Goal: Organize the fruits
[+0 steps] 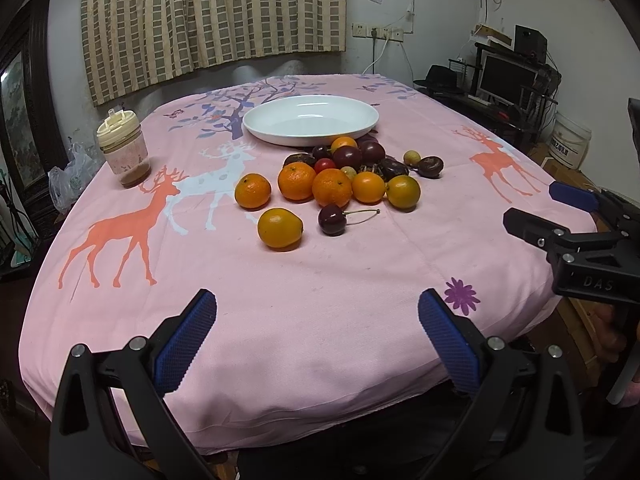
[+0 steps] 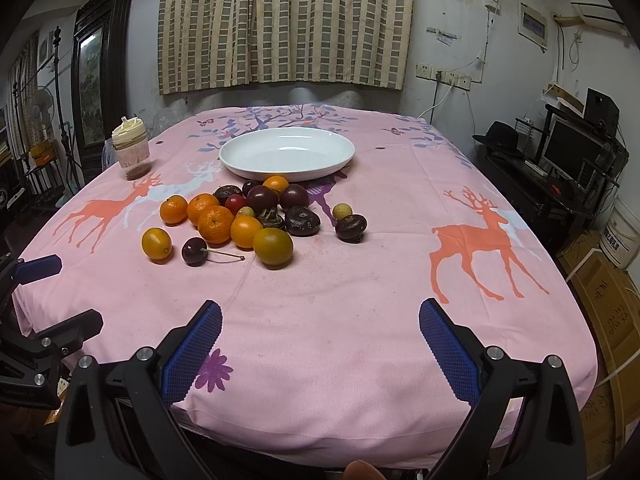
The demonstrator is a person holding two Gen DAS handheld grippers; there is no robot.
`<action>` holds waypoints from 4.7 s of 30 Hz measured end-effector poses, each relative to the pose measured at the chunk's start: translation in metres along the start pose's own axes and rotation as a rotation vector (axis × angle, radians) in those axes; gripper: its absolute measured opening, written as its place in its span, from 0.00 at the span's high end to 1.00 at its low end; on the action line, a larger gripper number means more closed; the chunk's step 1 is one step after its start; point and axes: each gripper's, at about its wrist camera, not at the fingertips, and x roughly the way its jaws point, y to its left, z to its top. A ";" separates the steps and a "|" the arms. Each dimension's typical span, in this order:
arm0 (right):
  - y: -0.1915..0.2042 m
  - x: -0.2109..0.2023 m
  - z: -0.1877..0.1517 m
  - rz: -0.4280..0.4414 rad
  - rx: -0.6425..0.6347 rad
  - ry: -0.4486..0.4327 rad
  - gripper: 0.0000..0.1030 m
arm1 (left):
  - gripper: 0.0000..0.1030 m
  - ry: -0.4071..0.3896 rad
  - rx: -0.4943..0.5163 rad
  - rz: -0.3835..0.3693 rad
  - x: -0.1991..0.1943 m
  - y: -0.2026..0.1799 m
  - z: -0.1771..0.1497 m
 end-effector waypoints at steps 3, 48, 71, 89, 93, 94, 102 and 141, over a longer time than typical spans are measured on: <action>0.000 -0.001 0.000 0.000 0.000 0.001 0.04 | 0.04 0.000 0.001 0.000 0.000 0.000 0.000; 0.000 0.003 0.001 0.002 0.001 0.004 0.04 | 0.04 0.013 0.033 0.031 0.002 -0.005 -0.004; -0.005 0.036 -0.010 0.097 0.062 0.051 0.04 | 0.04 0.037 -0.094 -0.009 0.022 0.049 -0.010; 0.016 0.142 0.044 0.250 -0.043 0.225 0.42 | 0.30 0.090 -0.061 -0.153 0.082 0.076 0.035; 0.016 0.154 0.044 0.313 -0.033 0.242 0.61 | 0.30 0.103 -0.030 -0.159 0.095 0.076 0.044; 0.017 0.154 0.044 0.310 -0.033 0.235 0.62 | 0.30 0.109 -0.023 -0.166 0.097 0.075 0.046; 0.003 0.146 0.042 0.356 0.030 0.187 0.62 | 0.30 0.135 0.075 -0.156 0.115 0.063 0.053; 0.021 0.318 0.187 0.165 0.032 0.289 0.60 | 0.60 0.257 -0.035 -0.106 0.305 0.071 0.239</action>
